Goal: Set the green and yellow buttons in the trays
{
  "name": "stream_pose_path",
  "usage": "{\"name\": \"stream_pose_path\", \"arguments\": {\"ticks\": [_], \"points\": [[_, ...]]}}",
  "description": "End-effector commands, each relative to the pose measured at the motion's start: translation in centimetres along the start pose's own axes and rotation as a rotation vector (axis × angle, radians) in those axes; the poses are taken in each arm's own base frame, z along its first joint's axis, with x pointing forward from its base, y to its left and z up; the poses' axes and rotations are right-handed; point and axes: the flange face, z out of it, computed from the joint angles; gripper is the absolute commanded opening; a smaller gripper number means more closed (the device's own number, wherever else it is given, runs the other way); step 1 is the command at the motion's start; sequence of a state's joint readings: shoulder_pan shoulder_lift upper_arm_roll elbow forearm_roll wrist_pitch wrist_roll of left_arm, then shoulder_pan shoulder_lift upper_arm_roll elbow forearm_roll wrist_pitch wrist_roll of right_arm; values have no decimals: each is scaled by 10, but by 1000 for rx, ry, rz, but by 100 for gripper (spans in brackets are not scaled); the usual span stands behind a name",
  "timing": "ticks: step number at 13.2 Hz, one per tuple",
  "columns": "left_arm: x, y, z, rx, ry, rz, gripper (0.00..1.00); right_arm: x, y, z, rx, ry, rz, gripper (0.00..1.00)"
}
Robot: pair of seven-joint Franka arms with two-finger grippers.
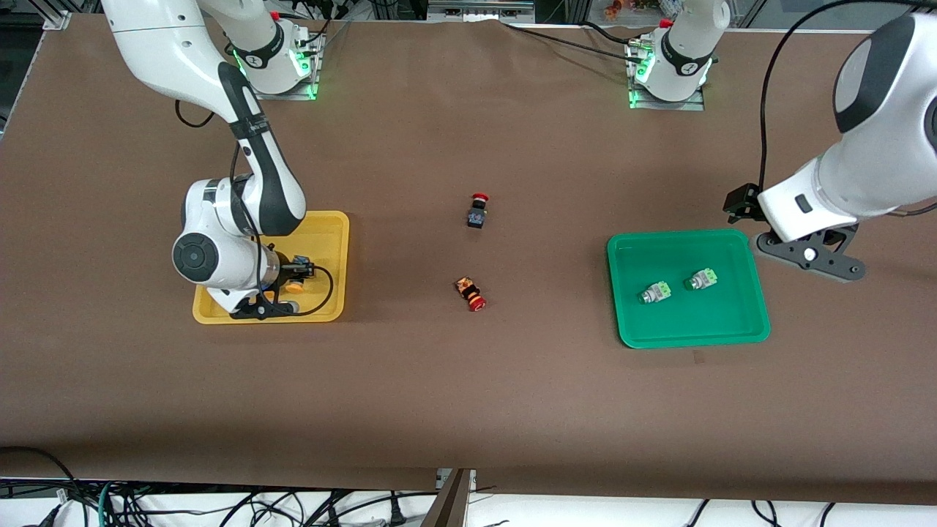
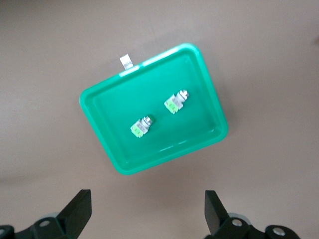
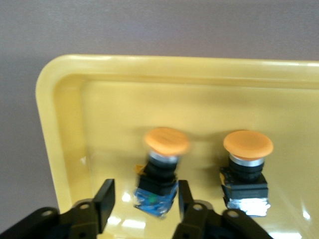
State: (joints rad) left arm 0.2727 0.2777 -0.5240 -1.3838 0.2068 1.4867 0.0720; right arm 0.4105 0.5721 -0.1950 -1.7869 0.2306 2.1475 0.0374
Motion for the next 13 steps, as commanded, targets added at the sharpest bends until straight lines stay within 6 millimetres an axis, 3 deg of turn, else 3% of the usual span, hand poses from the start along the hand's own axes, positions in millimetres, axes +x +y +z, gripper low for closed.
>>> {"name": "stream_pose_path", "arguments": {"ticks": [1, 3, 5, 6, 8, 10, 13], "points": [[-28, -7, -38, -44, 87, -108, 100, -4, -13, -28, 21, 21, 38, 99], [-56, -30, -19, -110, 73, -237, 100, -13, -20, -56, 35, 14, 36, 99], [-76, -23, -4, -124, 144, -310, 100, -25, -28, -94, 45, 42, 57, 99], [-82, -21, 1, -120, 163, -313, 100, -31, -22, -116, 53, 53, 63, 99], [-76, -25, 9, -121, 144, -314, 100, -39, -6, -155, -2, 77, 10, 99], [-69, -25, 10, -121, 141, -311, 100, -58, -6, -190, -33, 66, 1, 99], [-69, -28, 9, -121, 141, -311, 100, -102, 6, -252, -29, 66, -4, 99]]}}
